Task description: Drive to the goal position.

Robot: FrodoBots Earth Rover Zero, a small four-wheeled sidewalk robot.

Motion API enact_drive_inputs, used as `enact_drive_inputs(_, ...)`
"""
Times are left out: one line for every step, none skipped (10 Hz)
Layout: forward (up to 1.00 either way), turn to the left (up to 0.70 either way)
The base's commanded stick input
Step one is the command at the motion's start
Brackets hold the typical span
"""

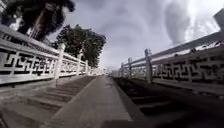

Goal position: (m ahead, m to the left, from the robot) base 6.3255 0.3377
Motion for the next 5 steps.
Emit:
enact_drive_inputs(0.45,0.00)
enact_drive_inputs(0.45,0.00)
enact_drive_inputs(0.45,0.06)
enact_drive_inputs(0.45,0.27)
enact_drive_inputs(0.45,0.23)
